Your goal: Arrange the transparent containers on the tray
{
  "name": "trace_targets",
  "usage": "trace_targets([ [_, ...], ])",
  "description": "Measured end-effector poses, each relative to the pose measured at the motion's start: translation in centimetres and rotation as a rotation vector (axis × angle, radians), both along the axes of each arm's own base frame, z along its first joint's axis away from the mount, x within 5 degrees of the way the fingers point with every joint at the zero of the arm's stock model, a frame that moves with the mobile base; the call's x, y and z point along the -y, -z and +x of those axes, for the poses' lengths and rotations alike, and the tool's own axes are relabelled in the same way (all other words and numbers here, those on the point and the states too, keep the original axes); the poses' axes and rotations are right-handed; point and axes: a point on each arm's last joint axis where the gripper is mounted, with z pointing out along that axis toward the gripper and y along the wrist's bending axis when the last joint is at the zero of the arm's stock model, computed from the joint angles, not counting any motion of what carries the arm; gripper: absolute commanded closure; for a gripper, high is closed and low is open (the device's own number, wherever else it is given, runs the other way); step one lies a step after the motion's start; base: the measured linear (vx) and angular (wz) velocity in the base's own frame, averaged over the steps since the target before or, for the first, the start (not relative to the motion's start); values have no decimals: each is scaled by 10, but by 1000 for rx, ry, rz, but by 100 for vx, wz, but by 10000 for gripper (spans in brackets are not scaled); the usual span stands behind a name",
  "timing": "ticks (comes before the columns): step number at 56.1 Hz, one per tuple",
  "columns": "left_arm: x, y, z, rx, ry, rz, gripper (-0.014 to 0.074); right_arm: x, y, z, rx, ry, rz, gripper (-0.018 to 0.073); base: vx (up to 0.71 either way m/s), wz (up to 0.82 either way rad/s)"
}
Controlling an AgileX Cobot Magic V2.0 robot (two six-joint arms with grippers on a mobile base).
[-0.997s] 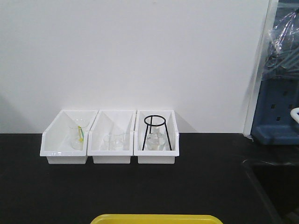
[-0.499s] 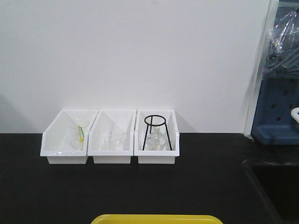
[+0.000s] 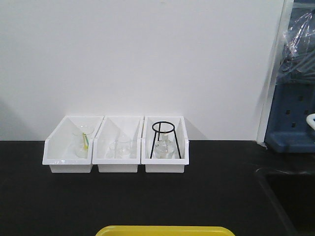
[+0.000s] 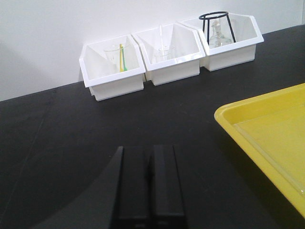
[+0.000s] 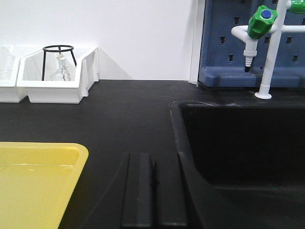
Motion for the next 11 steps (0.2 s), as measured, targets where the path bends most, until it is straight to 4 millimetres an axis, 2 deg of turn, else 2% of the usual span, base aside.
trace_targets([
  [11, 0, 0, 0, 0, 0, 0, 597, 0, 0, 0, -5, 0, 0, 571, 0, 0],
])
